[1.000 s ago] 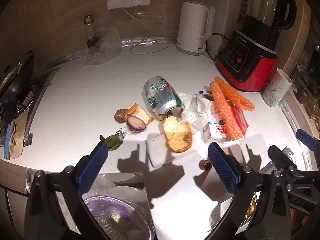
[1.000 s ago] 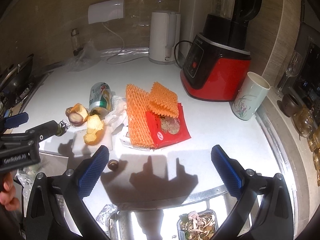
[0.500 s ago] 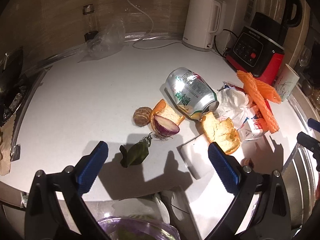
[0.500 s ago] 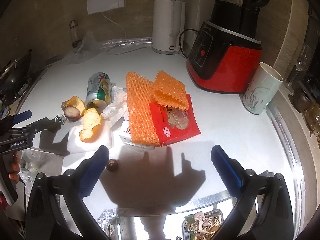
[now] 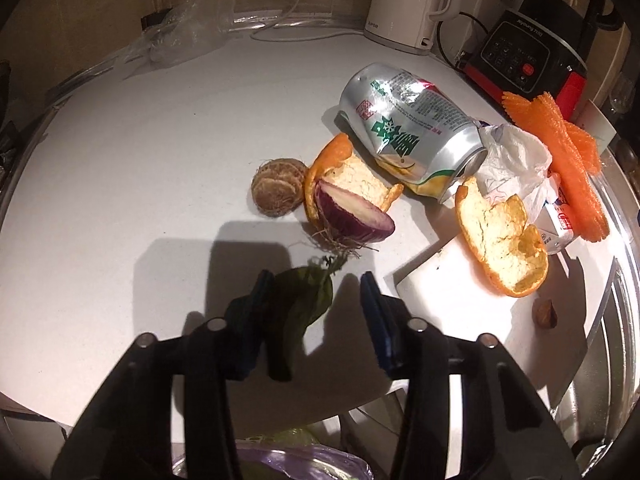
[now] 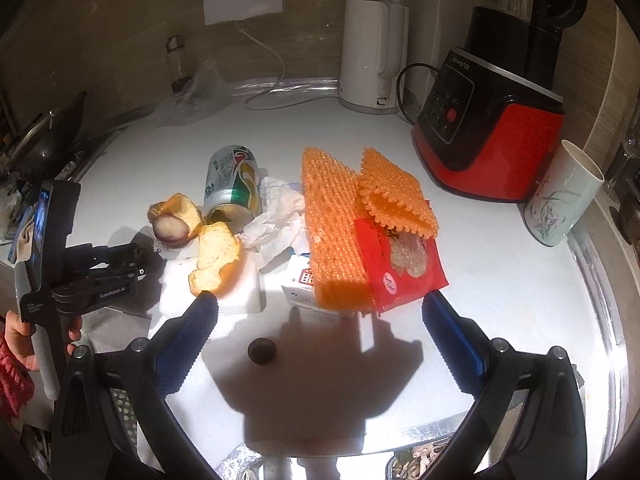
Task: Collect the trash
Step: 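Reach the left tool to the green leaf and close on it, then carry the leaf to the trash basket with the left tool while the right tool grasps the bread crust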
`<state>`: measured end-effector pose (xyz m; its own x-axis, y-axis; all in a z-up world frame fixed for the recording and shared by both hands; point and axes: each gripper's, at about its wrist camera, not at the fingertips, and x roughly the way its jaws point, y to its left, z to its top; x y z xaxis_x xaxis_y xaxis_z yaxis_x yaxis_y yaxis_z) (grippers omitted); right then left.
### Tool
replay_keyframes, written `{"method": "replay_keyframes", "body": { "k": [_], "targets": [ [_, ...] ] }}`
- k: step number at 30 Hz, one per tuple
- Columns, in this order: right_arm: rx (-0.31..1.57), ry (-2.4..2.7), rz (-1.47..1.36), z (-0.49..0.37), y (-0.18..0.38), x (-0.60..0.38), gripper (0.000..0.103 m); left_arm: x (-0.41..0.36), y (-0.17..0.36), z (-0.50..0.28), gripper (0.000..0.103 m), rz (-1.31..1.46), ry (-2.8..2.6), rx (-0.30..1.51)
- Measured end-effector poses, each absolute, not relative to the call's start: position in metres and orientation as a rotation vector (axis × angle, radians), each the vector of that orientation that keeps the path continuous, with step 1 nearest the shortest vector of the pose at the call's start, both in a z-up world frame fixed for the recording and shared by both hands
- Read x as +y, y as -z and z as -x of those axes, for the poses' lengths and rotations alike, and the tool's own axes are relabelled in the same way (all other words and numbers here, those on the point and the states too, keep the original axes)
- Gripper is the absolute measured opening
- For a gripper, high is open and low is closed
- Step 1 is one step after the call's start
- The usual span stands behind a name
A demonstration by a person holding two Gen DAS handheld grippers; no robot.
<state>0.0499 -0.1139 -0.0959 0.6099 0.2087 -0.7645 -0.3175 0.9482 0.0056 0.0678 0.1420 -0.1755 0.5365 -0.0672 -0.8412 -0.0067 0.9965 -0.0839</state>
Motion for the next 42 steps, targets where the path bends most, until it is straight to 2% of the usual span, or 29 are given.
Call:
{"method": "replay_keyframes", "body": {
  "k": [6,20,28,30,32,33,35,42],
  "targets": [
    [0.861,-0.312,0.124,-0.049,0.095,-0.109,0.101,0.141,0.173,-0.074,0.010,0.053,0.054,1.005],
    [0.863,-0.467,0.028,-0.055,0.116,-0.069,0.101,0.139,0.109,-0.031,0.008,0.162,0.173,0.851],
    [0.977,-0.458,-0.043,-0.088,0.154,-0.050,0.066,0.134,0.079,-0.001,0.008,0.217,0.205,0.794],
    [1.010,-0.445,-0.062,-0.093,0.163,-0.051,0.048,0.132,0.075,0.005,0.008,0.215,0.207,0.790],
    [1.005,-0.429,-0.068,-0.092,0.166,-0.054,0.038,0.132,0.071,0.011,0.008,0.208,0.205,0.783],
    [1.000,-0.426,-0.070,-0.091,0.165,-0.056,0.025,0.133,0.070,0.015,0.008,0.209,0.207,0.781],
    [0.998,-0.443,-0.108,-0.090,0.164,-0.062,0.010,0.135,0.067,0.019,0.008,0.214,0.207,0.777],
    [0.936,-0.447,-0.119,-0.083,0.145,-0.069,0.010,0.145,0.056,0.039,0.008,0.222,0.213,0.765]
  ]
}}
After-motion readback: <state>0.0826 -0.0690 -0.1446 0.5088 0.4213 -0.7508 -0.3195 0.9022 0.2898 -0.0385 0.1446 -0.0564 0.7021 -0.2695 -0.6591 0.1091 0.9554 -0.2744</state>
